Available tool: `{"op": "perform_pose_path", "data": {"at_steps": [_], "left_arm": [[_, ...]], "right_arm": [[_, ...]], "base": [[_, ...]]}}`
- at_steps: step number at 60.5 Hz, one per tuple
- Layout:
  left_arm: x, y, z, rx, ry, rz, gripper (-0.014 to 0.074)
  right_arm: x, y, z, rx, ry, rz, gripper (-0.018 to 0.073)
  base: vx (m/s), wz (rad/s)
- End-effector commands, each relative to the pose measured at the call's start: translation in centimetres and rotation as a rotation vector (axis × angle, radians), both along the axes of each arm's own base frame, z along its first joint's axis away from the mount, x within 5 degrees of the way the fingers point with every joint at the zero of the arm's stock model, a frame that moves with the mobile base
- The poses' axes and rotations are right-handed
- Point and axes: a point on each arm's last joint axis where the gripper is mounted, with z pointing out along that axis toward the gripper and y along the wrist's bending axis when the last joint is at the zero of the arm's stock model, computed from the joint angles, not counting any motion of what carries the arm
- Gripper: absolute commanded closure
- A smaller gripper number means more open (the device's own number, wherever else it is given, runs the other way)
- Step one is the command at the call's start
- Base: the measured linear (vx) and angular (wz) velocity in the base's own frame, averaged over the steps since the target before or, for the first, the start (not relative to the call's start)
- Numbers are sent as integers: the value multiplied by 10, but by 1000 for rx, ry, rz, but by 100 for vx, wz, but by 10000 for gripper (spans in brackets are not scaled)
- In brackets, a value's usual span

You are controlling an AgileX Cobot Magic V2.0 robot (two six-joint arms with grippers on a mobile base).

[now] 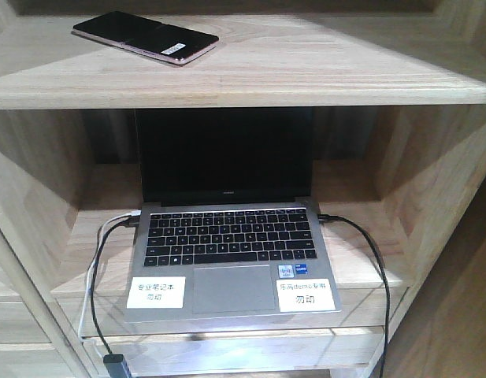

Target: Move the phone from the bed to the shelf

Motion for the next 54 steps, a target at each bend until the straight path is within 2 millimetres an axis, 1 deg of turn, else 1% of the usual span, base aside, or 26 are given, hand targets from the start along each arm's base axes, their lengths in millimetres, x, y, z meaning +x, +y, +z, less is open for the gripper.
{"op": "perform_pose_path", "data": {"at_steps": [1, 8, 18, 24, 34, 39, 54], "left_arm": [[-1, -1, 16, -9, -109, -6, 596], [-1, -1, 16, -9, -109, -6, 596], [-1, -1, 16, -9, -109, -6, 596], [-1, -1, 16, -9, -109, -6, 596], [-1, -1, 16, -9, -109, -6, 596], [-1, -1, 16, -9, -109, -6, 596], [-1, -1, 16, -9, -109, -6, 596]], "right_arm": [[1, -4, 13, 30, -72, -52, 562], [3, -7, 13, 8, -82, -89, 562], [5, -11, 12, 63, -40, -131, 562], [5, -13, 12, 60, -39, -149, 562], [8, -19, 9, 42, -36, -282, 562], [10, -23, 0, 37, -29, -361, 562], [8, -31, -41, 36, -30, -505, 562]], "base": [[0, 0], [0, 0], [0, 0], [0, 0], [0, 0], [0, 0], [0, 0]]}}
